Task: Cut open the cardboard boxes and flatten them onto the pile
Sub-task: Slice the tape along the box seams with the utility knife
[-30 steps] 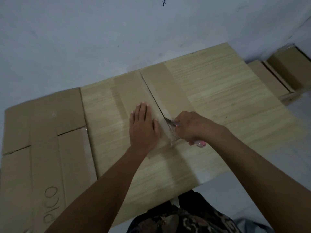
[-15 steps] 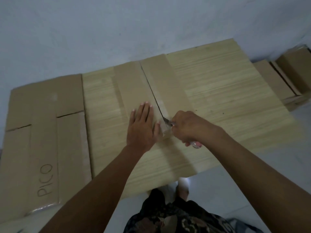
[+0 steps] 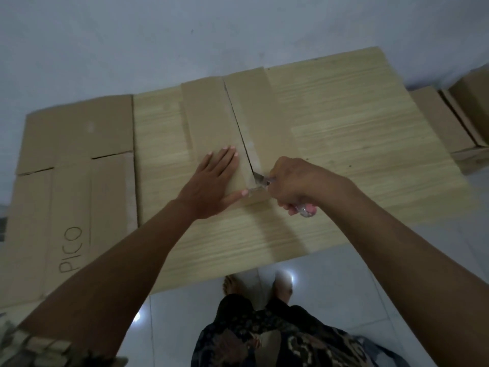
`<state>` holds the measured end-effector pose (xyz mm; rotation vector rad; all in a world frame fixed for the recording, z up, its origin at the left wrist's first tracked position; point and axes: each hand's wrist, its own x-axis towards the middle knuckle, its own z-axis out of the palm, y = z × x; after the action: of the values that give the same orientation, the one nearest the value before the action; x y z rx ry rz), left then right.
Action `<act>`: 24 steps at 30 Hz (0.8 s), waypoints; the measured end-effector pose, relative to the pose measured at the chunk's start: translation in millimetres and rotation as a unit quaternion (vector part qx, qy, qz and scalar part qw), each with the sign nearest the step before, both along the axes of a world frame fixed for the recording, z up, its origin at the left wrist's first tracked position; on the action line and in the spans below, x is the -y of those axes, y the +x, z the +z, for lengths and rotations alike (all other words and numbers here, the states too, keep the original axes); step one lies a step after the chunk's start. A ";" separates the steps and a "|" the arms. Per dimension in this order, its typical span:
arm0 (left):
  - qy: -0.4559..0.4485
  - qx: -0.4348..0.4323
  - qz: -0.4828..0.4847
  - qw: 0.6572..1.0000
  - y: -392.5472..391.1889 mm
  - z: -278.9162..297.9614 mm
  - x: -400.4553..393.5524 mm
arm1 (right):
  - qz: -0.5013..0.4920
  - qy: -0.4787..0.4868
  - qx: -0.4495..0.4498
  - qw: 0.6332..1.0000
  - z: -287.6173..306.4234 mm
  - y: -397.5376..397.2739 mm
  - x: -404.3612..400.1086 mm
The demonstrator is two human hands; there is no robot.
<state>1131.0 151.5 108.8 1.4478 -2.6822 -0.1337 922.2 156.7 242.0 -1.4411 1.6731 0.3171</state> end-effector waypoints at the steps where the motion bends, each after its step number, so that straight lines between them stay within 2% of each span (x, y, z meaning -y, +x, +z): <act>1: -0.003 0.004 -0.004 1.000 0.6 -0.1 -0.4 | -0.001 -0.001 -0.001 1.000 -1.0 0.9 -0.1; 6: -0.027 0.005 -0.011 1.000 -1.8 0.3 -2.3 | -0.012 -0.022 -0.017 1.000 -4.9 12.4 -7.4; 11: -0.013 -0.018 -0.013 1.000 -0.1 -1.9 -1.8 | -0.008 -0.024 -0.048 0.999 -9.3 9.7 -19.0; 24: 0.018 -0.034 -0.024 0.999 1.0 -0.6 0.2 | -0.105 -0.103 0.005 0.989 -24.2 15.9 -53.9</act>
<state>1132.0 151.3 108.2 1.3627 -2.6745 -0.2322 938.1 210.6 217.8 -1.3934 1.8737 0.0200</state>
